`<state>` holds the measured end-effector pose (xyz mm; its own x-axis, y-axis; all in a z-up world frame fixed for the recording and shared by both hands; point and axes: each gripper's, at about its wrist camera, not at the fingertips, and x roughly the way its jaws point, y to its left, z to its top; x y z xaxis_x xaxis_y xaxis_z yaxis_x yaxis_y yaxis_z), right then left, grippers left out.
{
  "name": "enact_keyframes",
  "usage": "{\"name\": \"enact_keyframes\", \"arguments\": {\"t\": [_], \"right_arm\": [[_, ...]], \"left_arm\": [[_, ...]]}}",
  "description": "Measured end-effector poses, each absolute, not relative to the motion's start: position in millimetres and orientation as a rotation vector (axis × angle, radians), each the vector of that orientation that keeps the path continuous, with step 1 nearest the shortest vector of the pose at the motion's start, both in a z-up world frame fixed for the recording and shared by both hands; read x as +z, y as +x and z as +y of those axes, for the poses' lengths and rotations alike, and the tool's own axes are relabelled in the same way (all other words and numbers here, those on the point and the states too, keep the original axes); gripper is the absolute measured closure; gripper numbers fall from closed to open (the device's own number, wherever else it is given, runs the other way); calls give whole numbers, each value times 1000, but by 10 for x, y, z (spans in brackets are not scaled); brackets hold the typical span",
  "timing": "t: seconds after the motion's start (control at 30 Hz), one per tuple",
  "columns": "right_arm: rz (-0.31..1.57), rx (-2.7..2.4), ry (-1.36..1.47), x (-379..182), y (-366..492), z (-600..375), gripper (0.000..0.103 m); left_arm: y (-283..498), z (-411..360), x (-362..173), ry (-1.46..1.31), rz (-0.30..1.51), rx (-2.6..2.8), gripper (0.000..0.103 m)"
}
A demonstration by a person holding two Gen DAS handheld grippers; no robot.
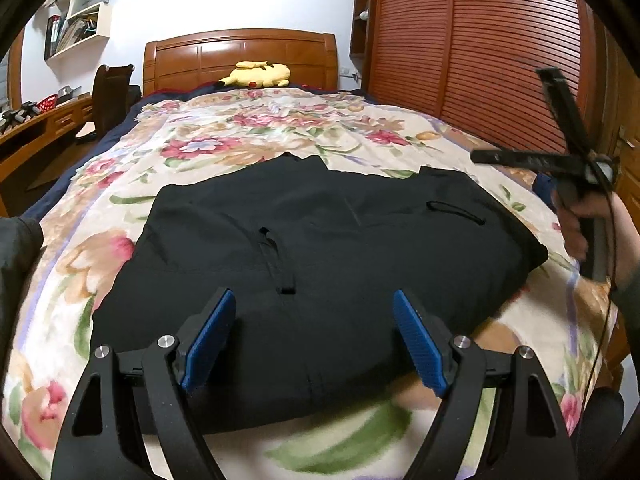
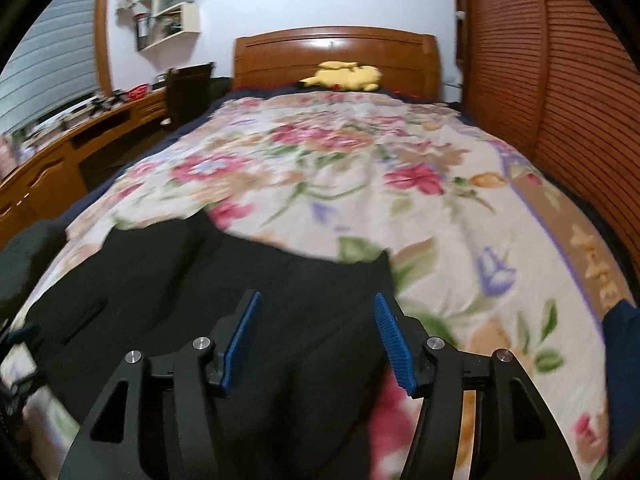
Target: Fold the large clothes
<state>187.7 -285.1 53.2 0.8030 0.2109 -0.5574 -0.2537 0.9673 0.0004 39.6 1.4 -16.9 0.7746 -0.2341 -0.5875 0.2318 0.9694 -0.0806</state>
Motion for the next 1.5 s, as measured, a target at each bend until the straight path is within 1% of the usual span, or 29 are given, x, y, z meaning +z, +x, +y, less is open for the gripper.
{"name": "enact_keyframes", "arguments": {"t": [0.17,0.33,0.47,0.67,0.93,1.1,1.33,1.5], "right_arm": [[607,339,-93,342,1508,-2644,43],[609,403,-172,183,1248,-2341,43],[602,418,-232,112,1177,-2182,43],[701,429,-306,-220,1272,-2142,43],[643,452,-262,-38,1095,-2290,43],[680,461,-293,-214,1081,-2316,43],[624,457,-274,14,883,-2447,43],[595,372,-267,29,821,-2723,43]], "left_arm": [[355,30,-204,-11,647,-241,21],[338,96,-293,-13,674,-217,21],[349,118,-362,-12,697,-208,21],[343,64,-402,17,705,-193,21],[354,77,-417,12,709,-185,21],[357,55,-425,31,709,-177,21],[350,54,-428,25,707,-178,21],[350,48,-426,29,708,-175,21]]}}
